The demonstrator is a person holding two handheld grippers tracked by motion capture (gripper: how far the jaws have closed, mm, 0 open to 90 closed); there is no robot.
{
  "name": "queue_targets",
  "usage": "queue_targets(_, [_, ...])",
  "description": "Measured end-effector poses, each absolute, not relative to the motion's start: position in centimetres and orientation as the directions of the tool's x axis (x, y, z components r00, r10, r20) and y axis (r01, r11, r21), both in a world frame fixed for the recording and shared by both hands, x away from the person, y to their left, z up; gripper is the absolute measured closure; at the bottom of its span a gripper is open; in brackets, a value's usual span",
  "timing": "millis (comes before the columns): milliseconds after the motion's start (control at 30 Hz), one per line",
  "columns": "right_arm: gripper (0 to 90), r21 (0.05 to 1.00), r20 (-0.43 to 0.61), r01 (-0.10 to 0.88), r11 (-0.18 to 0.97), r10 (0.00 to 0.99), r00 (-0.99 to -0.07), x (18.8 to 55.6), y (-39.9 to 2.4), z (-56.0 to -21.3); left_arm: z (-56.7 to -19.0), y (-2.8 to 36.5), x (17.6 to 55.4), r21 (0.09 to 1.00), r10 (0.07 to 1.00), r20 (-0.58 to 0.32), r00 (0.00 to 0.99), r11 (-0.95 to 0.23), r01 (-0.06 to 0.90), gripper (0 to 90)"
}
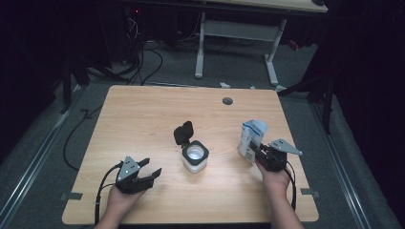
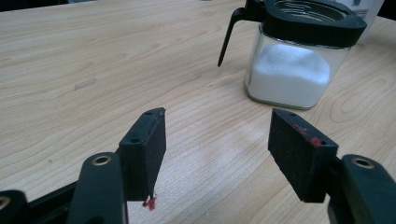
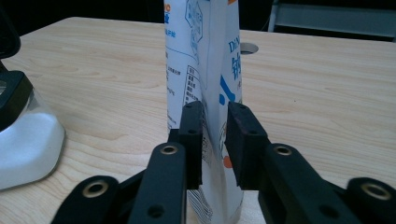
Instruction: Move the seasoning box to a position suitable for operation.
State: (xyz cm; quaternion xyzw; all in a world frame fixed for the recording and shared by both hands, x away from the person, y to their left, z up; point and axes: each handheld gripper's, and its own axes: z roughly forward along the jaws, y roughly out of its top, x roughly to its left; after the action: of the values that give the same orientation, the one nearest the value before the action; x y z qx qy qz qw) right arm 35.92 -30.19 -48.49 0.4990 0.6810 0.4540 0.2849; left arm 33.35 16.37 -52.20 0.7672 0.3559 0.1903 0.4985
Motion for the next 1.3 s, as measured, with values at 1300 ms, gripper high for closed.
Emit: queue_targets(1300, [52.7,0.872,-0.028,0.458,0.176,0.95,-0.312,30.9,-30.4,-50.4,-52.2,15.7,33.6,0.881,0.739,-0.048,0.672,-0.285,0.377,41.1])
